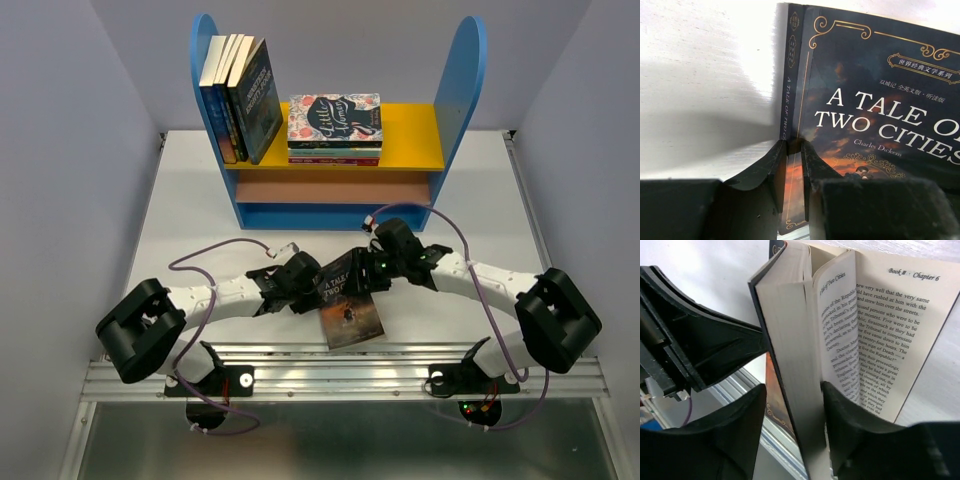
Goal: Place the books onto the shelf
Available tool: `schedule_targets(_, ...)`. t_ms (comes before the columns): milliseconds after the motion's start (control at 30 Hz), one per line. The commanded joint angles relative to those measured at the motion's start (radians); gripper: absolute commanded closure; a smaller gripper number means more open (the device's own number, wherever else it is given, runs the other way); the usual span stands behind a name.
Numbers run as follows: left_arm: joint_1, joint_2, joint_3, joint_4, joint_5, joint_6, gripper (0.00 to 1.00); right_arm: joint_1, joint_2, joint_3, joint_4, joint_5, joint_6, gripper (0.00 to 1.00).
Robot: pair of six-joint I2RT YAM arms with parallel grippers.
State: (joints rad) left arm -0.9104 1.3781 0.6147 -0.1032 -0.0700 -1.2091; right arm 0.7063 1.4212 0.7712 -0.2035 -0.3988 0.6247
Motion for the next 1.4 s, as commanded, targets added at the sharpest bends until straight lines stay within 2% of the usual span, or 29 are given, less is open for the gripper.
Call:
schedule_targets(0,-0.018,0.038,-0.026,0.013,-0.008,-0.003,0.81,0.022,-0.013,0.000,-0.011,-0.037,0.003,0.52)
schedule_targets(67,-0.018,0.041,-0.024,0.014,-0.007,-0.001,0.81,0.022,-0.011,-0.001,-0.014,-0.025,0.000,0.61)
schedule_targets(133,-0.018,0.039,-0.023,0.016,-0.008,-0.001,0.81,0.022,-0.007,-0.006,-0.016,-0.003,0.000,0.97)
schedule_targets(200,-0.018,0.029,-0.021,0.016,-0.014,-0.003,0.79,0.022,-0.005,-0.010,-0.016,0.030,0.000,0.99)
schedule_targets(233,-0.018,0.021,-0.021,0.014,-0.019,0.000,0.67,0.022,-0.016,-0.010,-0.007,0.041,0.001,0.99)
schedule_targets(267,-0.018,0.010,-0.024,0.011,-0.033,-0.001,0.61,0.022,-0.027,-0.015,0.001,0.049,0.000,0.99)
schedule_targets(300,-0.018,-0.017,-0.023,0.010,-0.043,0.000,0.50,0.022,-0.039,-0.016,0.007,0.086,-0.002,0.99)
schedule_targets(333,-0.018,-0.033,-0.023,0.007,-0.065,0.000,0.27,0.022,-0.074,-0.016,0.015,0.110,0.004,0.99)
schedule_targets(433,-0.018,-0.111,-0.023,-0.009,-0.112,0.003,0.11,0.022,-0.174,-0.018,0.044,0.202,0.009,0.99)
schedule_targets(533,-0.018,-0.204,-0.023,-0.023,-0.151,0.034,0.01,0.022,-0.258,-0.018,0.072,0.273,0.009,0.99)
schedule_targets(667,-0.016,-0.324,-0.009,-0.007,-0.185,0.141,0.01,0.022,-0.364,0.008,0.070,0.284,0.000,0.99)
schedule_targets(833,-0.013,-0.574,-0.010,0.054,-0.200,0.281,0.01,0.022,-0.485,0.049,0.070,0.249,-0.025,0.99)
schedule_targets(967,-0.005,-0.772,-0.049,0.183,-0.124,0.471,0.01,0.022,-0.541,0.112,0.069,0.193,-0.074,0.99)
schedule_targets(1033,-0.002,-0.856,-0.058,0.223,-0.079,0.512,0.01,0.022,-0.557,0.132,0.070,0.172,-0.088,0.99)
schedule_targets(1167,-0.002,-0.896,-0.036,0.206,-0.067,0.559,0.01,0.022,-0.594,0.163,0.076,0.160,-0.120,0.99)
schedule_targets(1267,-0.001,-0.838,-0.003,0.180,-0.079,0.576,0.01,0.022,-0.613,0.181,0.085,0.126,-0.117,0.99)
schedule_targets(1367,0.001,-0.794,0.008,0.227,-0.016,0.592,0.01,0.022,-0.625,0.168,0.136,0.072,-0.099,0.99)
